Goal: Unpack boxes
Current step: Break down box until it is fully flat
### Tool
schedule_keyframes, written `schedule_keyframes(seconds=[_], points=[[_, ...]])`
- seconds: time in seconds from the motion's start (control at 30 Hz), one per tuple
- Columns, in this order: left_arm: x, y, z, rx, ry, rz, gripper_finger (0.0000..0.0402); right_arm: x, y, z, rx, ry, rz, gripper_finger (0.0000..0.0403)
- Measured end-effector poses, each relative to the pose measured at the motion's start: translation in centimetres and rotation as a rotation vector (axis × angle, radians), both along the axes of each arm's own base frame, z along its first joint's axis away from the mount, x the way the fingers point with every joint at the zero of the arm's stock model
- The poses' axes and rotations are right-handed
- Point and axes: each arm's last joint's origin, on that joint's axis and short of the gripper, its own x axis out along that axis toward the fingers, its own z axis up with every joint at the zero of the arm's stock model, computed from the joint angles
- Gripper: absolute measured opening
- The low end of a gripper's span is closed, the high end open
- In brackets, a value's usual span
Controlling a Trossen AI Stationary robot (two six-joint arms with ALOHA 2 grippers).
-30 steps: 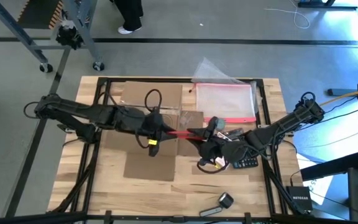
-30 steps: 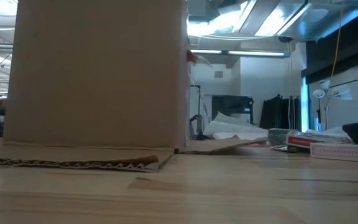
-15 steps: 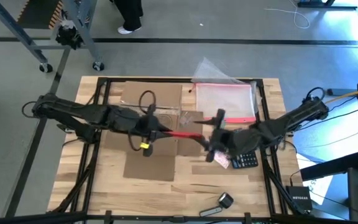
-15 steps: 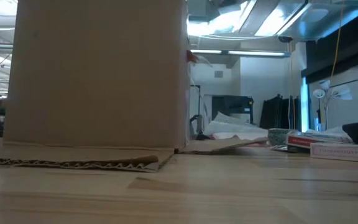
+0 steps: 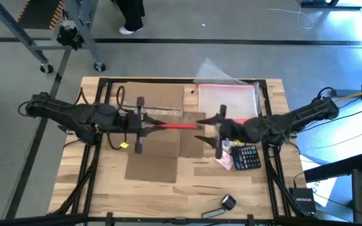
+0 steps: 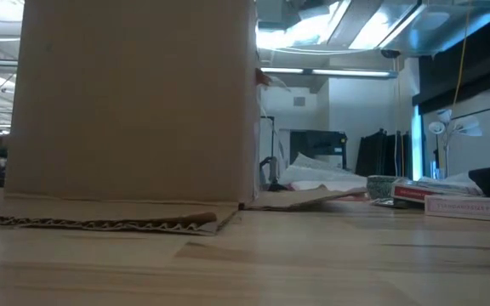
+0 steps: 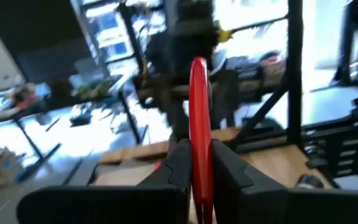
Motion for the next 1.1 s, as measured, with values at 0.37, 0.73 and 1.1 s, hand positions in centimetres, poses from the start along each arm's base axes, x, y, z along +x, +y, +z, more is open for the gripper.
schedule_keyframes(seconds=[0.37,0.73,1.1], points=[[0.7,0.2,-0.4,0.034,-0.054,-0.034,0.0024,1.6,-1.3,-0.1,0.017,-0.229,0.105,0.0236],[1.4,0.9,-0.9,0.054,-0.036,-0.027,0.0024,2.9,-0.7,-0.5,-0.054,-0.287,0.161,0.0237],[3.0,0.8,-1.7,0.065,-0.041,-0.023,0.0024,2.9,-1.0,-0.3,-0.082,-0.311,0.175,0.0237]])
